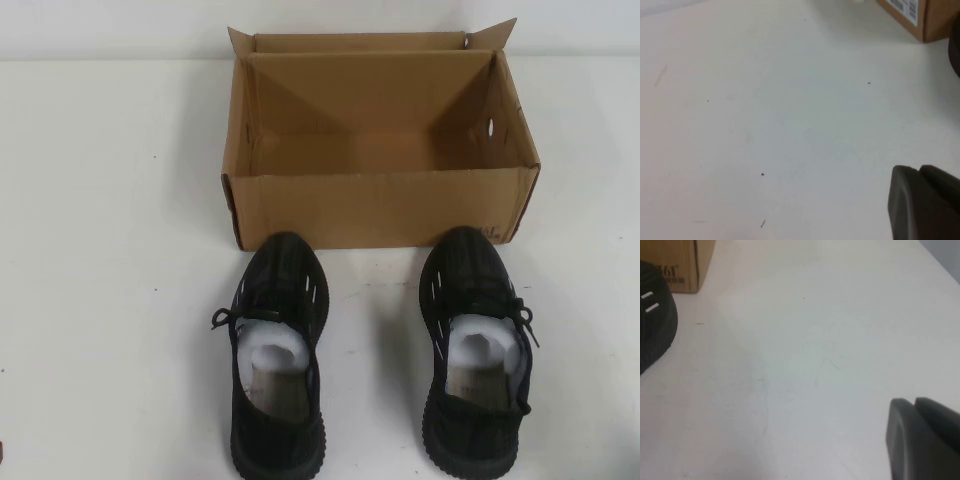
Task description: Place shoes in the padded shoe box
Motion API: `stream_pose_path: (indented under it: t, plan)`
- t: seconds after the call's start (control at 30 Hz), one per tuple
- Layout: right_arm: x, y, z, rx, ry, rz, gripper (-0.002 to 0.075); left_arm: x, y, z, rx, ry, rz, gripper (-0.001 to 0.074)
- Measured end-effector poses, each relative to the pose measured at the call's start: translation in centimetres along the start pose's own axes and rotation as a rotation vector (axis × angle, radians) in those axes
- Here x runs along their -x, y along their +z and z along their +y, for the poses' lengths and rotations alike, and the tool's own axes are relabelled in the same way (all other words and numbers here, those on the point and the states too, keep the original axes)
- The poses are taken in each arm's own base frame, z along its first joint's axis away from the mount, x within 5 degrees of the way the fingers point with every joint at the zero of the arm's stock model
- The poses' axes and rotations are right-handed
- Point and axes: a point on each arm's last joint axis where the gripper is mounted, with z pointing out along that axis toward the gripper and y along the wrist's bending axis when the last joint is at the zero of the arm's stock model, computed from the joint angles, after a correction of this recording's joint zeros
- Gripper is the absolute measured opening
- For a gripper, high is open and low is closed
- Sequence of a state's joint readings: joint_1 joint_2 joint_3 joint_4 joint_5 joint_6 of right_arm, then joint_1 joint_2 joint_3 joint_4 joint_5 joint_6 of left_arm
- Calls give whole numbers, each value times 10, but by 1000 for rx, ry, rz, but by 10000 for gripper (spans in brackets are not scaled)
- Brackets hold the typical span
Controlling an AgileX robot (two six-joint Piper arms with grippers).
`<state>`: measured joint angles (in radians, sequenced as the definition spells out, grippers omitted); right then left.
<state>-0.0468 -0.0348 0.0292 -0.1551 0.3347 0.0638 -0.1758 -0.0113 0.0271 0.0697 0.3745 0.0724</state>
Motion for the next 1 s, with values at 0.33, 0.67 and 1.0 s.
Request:
stream_pose_path:
  t: [0.33, 0.67, 1.0]
  plan:
    - [0, 0, 0, 0, 0, 0, -6, 0, 0, 0, 0, 0, 0, -5]
    - [0, 0, 0, 0, 0, 0, -6, 0, 0, 0, 0, 0, 1, -5]
    - [6, 0, 1, 17, 49, -69, -6, 0, 0, 0, 0, 0, 1, -4]
